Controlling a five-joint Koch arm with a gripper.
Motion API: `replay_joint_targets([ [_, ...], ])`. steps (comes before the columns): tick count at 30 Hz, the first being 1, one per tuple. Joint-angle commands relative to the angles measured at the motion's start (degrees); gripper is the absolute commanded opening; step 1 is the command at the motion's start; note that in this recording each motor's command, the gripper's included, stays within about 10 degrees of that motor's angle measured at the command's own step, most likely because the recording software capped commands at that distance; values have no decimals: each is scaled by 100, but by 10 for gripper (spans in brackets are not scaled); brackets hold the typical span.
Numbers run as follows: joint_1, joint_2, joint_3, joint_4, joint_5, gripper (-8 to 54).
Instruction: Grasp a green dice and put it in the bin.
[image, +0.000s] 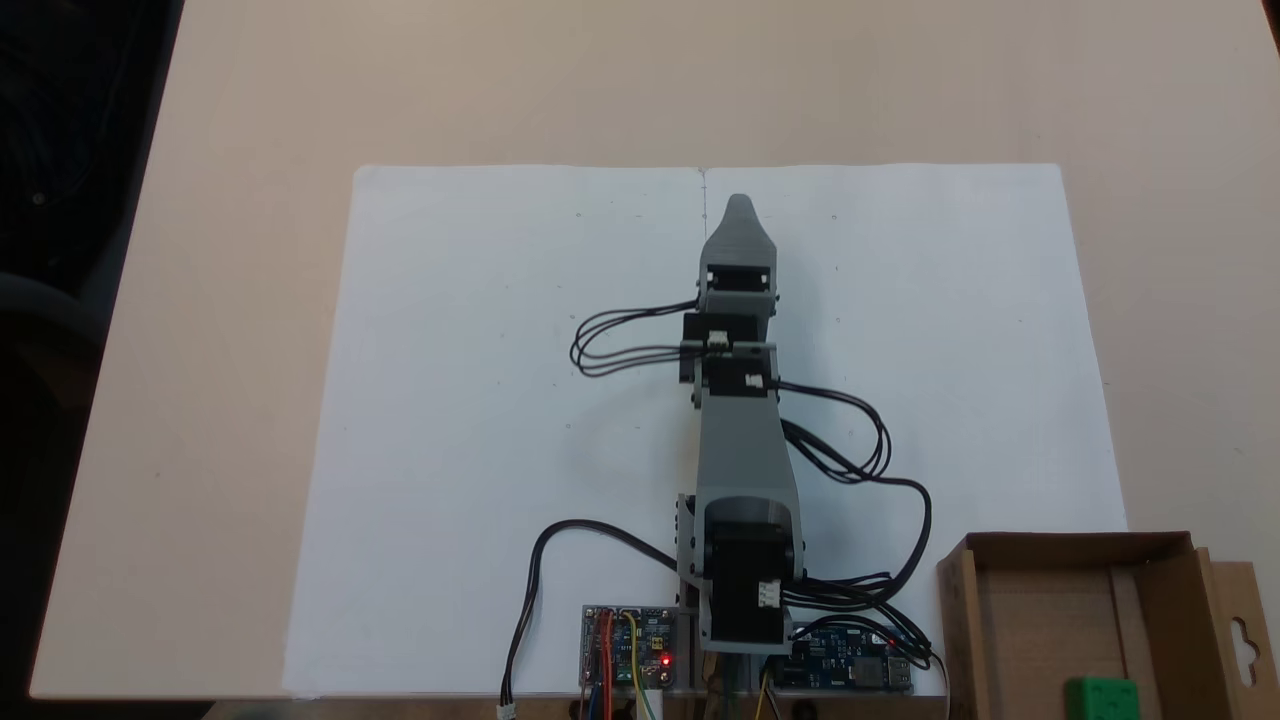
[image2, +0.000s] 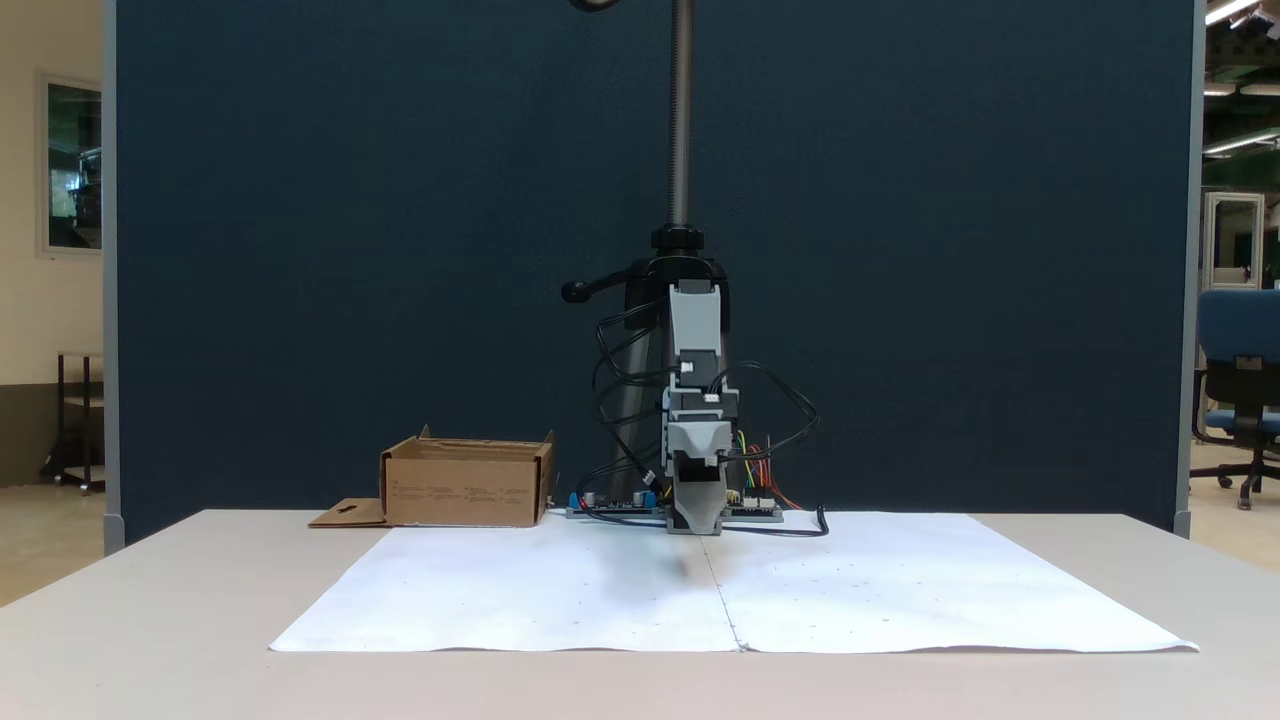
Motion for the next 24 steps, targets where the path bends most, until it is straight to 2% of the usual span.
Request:
replay_joint_targets([
  [1, -132, 316, 237, -956, -308, 427],
  [17, -352, 2048, 2452, -3900, -290, 428],
  [24, -79, 2118, 2522, -5061, -290, 428],
])
